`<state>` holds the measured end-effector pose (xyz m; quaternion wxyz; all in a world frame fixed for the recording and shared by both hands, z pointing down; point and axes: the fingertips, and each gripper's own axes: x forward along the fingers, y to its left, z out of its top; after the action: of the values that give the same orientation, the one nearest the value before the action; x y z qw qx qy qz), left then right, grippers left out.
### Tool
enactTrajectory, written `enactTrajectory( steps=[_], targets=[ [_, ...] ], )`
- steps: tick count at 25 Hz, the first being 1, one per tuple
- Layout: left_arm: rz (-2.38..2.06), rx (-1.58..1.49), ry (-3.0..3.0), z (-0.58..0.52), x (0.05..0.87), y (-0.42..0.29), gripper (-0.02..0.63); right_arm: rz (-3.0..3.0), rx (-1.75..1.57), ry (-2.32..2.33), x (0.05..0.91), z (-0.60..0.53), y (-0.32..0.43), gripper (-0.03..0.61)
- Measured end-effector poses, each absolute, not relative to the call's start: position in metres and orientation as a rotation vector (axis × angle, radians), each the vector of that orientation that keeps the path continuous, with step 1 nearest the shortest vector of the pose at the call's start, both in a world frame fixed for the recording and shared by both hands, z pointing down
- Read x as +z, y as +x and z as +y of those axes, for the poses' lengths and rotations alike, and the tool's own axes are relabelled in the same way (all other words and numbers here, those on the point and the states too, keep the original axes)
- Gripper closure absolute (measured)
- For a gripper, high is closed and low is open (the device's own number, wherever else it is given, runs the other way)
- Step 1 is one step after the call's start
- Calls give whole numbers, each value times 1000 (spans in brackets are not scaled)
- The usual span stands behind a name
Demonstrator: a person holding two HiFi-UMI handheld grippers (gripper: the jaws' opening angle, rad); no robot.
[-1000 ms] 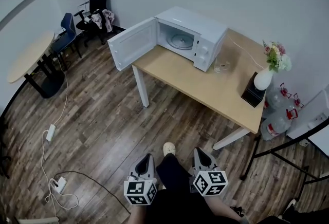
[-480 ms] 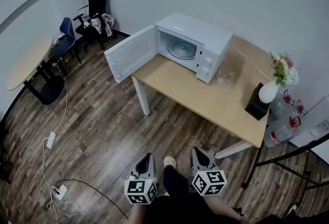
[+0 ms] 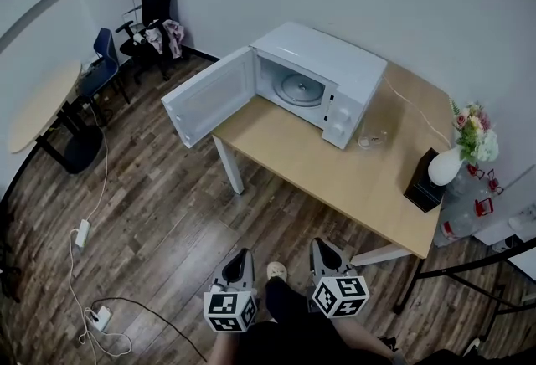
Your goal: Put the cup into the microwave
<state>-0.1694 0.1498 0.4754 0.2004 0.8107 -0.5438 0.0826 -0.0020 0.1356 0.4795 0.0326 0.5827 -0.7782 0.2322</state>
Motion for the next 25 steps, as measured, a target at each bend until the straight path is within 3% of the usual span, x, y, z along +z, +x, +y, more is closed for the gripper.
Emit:
enactTrajectory(
  steps=[25],
  targets=[
    [-1538,256,2249,14,485,-167,607,-2437,750,1731,487,-18,-10,584]
  ],
)
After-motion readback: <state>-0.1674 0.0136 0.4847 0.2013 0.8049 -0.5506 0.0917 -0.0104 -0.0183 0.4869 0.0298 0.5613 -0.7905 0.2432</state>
